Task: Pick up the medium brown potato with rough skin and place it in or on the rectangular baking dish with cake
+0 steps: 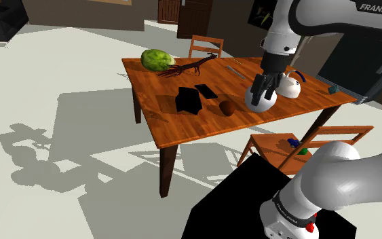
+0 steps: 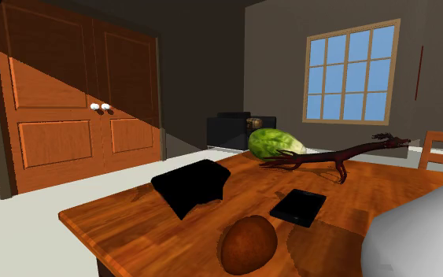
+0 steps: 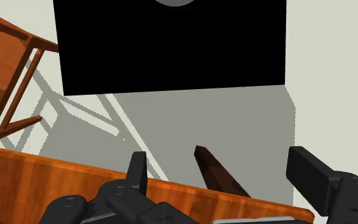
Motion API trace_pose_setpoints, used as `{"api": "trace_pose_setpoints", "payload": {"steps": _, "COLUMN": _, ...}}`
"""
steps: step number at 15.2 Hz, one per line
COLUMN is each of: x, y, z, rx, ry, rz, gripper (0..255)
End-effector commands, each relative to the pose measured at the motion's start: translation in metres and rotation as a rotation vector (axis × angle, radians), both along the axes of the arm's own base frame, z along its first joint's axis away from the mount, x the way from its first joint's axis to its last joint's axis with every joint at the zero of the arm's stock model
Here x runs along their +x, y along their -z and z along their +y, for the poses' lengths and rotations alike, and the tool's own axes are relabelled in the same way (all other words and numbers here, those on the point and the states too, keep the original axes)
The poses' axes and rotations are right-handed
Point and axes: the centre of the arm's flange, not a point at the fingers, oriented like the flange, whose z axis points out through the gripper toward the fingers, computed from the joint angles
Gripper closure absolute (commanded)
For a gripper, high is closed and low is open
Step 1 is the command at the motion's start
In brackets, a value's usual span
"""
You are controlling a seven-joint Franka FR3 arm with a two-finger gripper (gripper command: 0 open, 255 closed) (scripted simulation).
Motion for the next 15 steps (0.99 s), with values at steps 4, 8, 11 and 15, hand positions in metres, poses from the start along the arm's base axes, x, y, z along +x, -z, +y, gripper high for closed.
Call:
{"api": "trace_pose_setpoints", "payload": {"steps": 4, "x": 0.022, "y": 0.02, "z": -0.027, "rx": 0.025, "ry": 0.033, "rz": -0.024, "gripper": 0}}
{"api": "trace_pose_setpoints", "payload": {"steps": 8, "x": 0.05, "y": 0.047, "z": -0.063, "rx": 0.059, "ry": 0.077, "rz": -0.056, "gripper": 0}}
{"api": "trace_pose_setpoints", "payload": {"steps": 11, "x": 0.07, "y": 0.068, "z": -0.09, "rx": 0.084, "ry": 0.11, "rz": -0.08, "gripper": 0}}
{"api": "trace_pose_setpoints", "payload": {"steps": 15, "x": 0.097, "y": 0.096, "z": -0.126, "rx": 0.117, "ry": 0.154, "rz": -0.112, "gripper": 0}}
